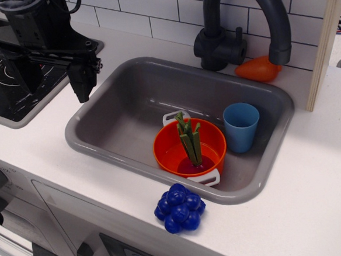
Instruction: Take beet from pot sink
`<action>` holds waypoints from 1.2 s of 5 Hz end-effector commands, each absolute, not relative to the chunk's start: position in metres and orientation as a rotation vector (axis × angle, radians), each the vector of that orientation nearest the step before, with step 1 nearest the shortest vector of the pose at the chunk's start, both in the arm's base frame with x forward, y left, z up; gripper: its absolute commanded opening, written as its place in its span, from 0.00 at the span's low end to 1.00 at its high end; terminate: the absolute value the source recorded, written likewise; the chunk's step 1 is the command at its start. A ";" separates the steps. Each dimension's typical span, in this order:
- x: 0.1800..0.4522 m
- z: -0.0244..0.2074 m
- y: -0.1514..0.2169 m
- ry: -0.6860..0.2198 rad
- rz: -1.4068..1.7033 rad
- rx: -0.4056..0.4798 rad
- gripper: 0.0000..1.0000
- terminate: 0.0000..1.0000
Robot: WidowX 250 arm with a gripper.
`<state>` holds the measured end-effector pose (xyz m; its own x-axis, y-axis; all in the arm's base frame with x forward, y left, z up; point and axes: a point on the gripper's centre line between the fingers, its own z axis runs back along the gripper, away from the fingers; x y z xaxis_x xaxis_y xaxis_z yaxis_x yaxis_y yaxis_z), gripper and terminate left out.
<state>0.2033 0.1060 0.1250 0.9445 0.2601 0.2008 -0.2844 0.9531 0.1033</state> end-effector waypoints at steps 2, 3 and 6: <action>0.225 0.114 0.081 -0.196 0.321 0.084 1.00 0.00; 0.243 0.110 0.056 -0.213 0.358 0.017 1.00 0.00; 0.267 0.081 -0.006 -0.192 0.377 -0.099 1.00 0.00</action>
